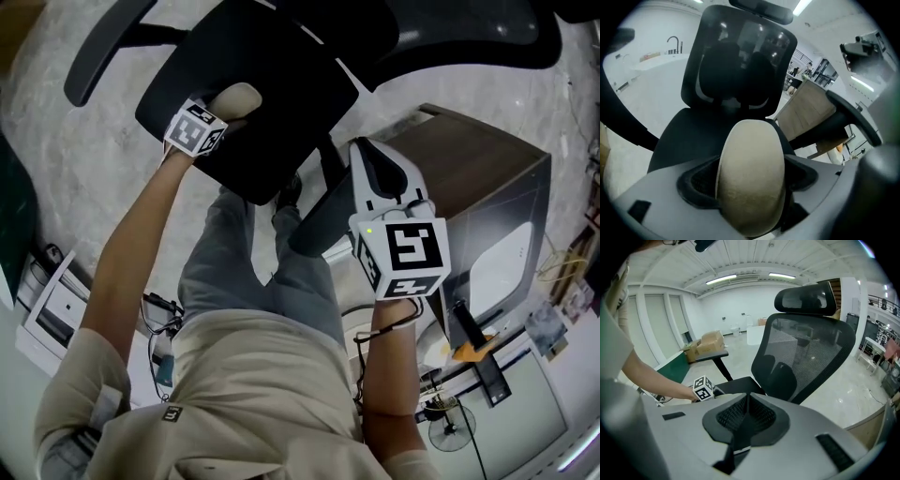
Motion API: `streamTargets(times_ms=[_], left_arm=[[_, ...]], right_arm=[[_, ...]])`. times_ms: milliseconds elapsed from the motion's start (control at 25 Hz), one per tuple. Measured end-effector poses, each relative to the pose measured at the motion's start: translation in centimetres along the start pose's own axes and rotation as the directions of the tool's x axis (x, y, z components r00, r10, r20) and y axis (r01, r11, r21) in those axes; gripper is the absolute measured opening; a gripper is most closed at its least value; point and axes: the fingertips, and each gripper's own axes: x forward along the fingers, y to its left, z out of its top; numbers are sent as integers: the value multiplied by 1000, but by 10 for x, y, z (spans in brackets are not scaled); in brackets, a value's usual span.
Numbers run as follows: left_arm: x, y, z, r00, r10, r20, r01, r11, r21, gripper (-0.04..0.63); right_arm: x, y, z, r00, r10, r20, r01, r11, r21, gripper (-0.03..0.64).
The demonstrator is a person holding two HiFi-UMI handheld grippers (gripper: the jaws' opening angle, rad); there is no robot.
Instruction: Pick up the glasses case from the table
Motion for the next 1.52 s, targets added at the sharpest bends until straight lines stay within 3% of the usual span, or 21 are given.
streamTargets(times_ms=[160,360,800,1200,1520], left_arm=[[-57,-8,36,991,11,136,-9,1000,-17,413],[-137,-15,80,954,52,296,-45,999,-30,413],[-310,-48,126,827,127,547,-109,992,-65,413],[-438,-83,139,695,193,692,-192,978,-81,413],[-518,-117,133,600,225,768,-245,965,-92,413]], right_arm=[[-11,13,24,999,29,37,-29,1000,-4,28],[-26,25,57,995,52,83,-49,998,-35,28],[-75,66,124,975,105,197,-81,989,-125,28],[-119,110,185,913,212,349,-141,966,-219,28],[-157,151,218,838,322,441,-214,937,-276,26]])
